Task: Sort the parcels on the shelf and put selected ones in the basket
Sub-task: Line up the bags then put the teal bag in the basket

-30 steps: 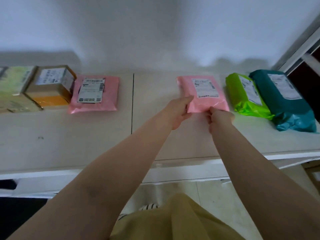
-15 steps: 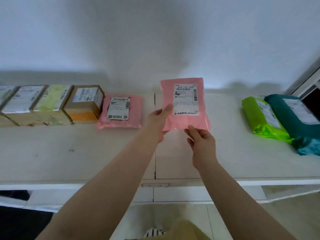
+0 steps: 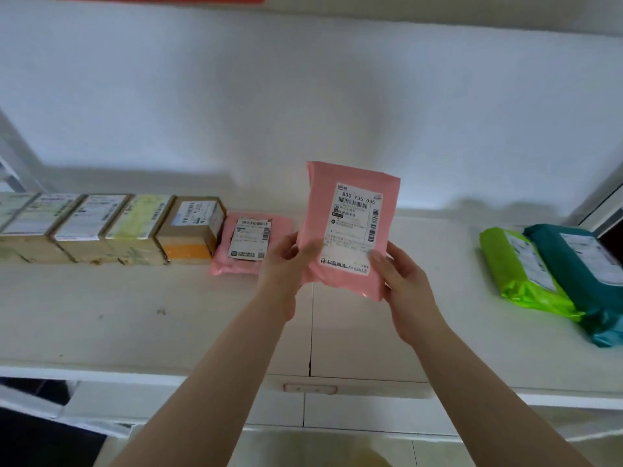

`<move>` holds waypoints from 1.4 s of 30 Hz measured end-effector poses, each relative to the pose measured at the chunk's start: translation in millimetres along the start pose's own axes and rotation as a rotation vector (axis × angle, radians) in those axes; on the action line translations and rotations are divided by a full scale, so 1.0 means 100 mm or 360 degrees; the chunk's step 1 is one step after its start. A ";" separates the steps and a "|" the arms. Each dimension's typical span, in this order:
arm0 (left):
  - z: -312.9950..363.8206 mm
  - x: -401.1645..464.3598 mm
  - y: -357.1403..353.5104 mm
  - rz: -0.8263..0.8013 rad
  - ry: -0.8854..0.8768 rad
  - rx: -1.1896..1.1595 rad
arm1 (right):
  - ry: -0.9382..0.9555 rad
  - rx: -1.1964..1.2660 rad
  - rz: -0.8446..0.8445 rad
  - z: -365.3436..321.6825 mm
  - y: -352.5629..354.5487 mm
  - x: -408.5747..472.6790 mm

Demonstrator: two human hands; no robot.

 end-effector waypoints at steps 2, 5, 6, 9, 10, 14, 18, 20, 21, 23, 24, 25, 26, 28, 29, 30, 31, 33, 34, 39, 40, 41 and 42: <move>0.02 -0.04 -0.03 -0.0024 -0.0025 -0.0010 | 0.0055 0.0031 -0.0030 -0.02 -0.02 0.00; 0.02 -0.08 -0.04 -0.0026 -0.0020 0.0008 | 0.0099 0.0025 -0.0049 -0.01 -0.04 0.01; 0.02 -0.09 -0.04 -0.0028 -0.0013 0.0021 | 0.0100 0.0028 -0.0055 -0.01 -0.05 0.01; -0.02 -0.10 0.00 -0.0004 0.0010 0.0035 | 0.0112 0.0050 -0.0075 0.01 -0.06 0.02; -0.03 -0.11 0.01 0.0014 0.0017 0.0027 | 0.0122 0.0058 -0.0076 0.01 -0.06 0.02; -0.08 -0.10 0.03 0.0045 0.0029 0.0014 | 0.0141 0.0082 -0.0071 0.03 -0.05 0.03; -0.08 -0.10 0.03 0.0020 0.0026 0.0017 | 0.0163 0.0086 -0.0076 0.04 -0.04 0.04; -0.08 -0.10 0.03 0.0012 0.0032 0.0017 | 0.0178 0.0085 -0.0083 0.04 -0.03 0.04; -0.08 -0.10 0.03 0.0009 0.0035 0.0016 | 0.0182 0.0084 -0.0085 0.04 -0.03 0.04; -0.08 -0.10 0.03 0.0005 0.0032 0.0016 | 0.0188 0.0093 -0.0092 0.05 -0.03 0.03; -0.07 -0.10 0.03 0.0002 0.0030 0.0019 | 0.0187 0.0099 -0.0094 0.05 -0.03 0.04; -0.07 -0.10 0.03 -0.0003 0.0028 0.0021 | 0.0185 0.0104 -0.0095 0.06 -0.03 0.04; -0.07 -0.09 0.03 -0.0009 0.0029 0.0024 | 0.0184 0.0108 -0.0093 0.06 -0.03 0.04; -0.05 -0.10 0.02 -0.0021 0.0025 0.0029 | 0.0189 0.0119 -0.0088 0.04 -0.04 0.05; -0.03 -0.09 0.02 -0.0026 0.0022 0.0032 | 0.0193 0.0123 -0.0091 0.03 -0.04 0.06; -0.03 -0.09 0.02 -0.0026 0.0020 0.0034 | 0.0195 0.0122 -0.0097 0.03 -0.05 0.06; -0.03 -0.09 0.03 -0.0017 0.0025 0.0031 | 0.0191 0.0118 -0.0099 0.03 -0.06 0.06; -0.04 -0.09 0.05 0.0022 0.0034 0.0018 | 0.0179 0.0115 -0.0084 0.05 -0.06 0.06; -0.04 -0.09 0.05 0.0040 0.0032 0.0016 | 0.0169 0.0116 -0.0076 0.05 -0.06 0.06; 0.00 -0.06 0.01 0.0080 0.0004 0.0070 | 0.0119 0.0109 -0.0012 0.05 -0.07 0.11; 0.01 -0.05 0.00 0.0097 0.0005 0.0075 | 0.0106 0.0117 0.0014 0.05 -0.06 0.12; 0.01 -0.04 0.00 0.0106 0.0005 0.0077 | 0.0094 0.0119 0.0038 0.06 -0.05 0.12; 0.02 -0.04 -0.01 0.0108 0.0010 0.0080 | 0.0083 0.0114 0.0057 0.06 -0.04 0.13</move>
Point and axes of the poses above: each hand's wrist, its own x-axis towards the middle knuckle, its own y-axis out of the back of the hand, z = x × y, the point moved 5 cm from there along x, towards the middle knuckle, and after that the axes turned 10 degrees about -z, right-handed, at the moved point
